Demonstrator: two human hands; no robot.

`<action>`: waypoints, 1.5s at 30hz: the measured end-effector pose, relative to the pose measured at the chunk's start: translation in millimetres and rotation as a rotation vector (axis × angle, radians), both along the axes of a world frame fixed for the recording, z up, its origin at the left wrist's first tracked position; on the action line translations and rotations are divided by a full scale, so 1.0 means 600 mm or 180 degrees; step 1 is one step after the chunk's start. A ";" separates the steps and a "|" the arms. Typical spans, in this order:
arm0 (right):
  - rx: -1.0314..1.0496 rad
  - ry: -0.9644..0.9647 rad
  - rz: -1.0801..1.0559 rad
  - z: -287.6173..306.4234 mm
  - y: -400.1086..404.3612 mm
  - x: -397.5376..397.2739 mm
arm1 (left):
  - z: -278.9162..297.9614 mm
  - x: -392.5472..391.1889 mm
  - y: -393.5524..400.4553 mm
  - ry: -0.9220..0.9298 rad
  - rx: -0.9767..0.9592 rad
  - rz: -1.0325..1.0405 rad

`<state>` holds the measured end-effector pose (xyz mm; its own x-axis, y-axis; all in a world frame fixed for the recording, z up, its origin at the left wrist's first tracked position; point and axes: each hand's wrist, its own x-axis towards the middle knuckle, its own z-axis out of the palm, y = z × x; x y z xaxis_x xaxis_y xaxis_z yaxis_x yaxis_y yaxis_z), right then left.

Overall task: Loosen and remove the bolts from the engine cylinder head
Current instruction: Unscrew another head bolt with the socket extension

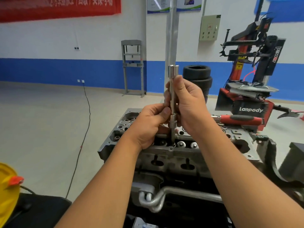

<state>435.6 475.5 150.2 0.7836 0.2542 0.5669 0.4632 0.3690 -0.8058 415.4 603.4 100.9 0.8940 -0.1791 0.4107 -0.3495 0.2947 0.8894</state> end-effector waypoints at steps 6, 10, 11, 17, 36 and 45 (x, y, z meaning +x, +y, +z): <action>-0.0003 0.0090 0.0099 -0.020 -0.009 -0.007 | -0.003 0.006 0.012 -0.0110 -0.0038 -0.0081; 0.0047 0.0293 0.0030 -0.026 -0.008 -0.014 | -0.001 0.006 0.012 -0.0191 0.0054 0.0380; -0.0068 0.0312 -0.0052 -0.025 -0.007 -0.016 | -0.001 0.004 0.012 -0.0200 0.0071 0.0490; -0.0456 0.0252 -0.0112 -0.026 -0.012 -0.012 | 0.003 -0.010 0.002 -0.0215 0.0163 0.0220; 0.0080 0.0161 -0.0869 -0.063 0.004 -0.048 | 0.007 -0.021 -0.007 -0.0290 0.0387 0.0759; 0.0044 -0.0277 -0.1499 -0.074 0.020 -0.036 | -0.007 -0.020 -0.004 -0.0699 0.0906 0.0513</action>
<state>414.2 487.2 105.6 0.7612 -0.1252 0.6363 0.6482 0.1133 -0.7530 403.4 601.3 96.4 0.8163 -0.1779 0.5495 -0.5623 -0.0271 0.8265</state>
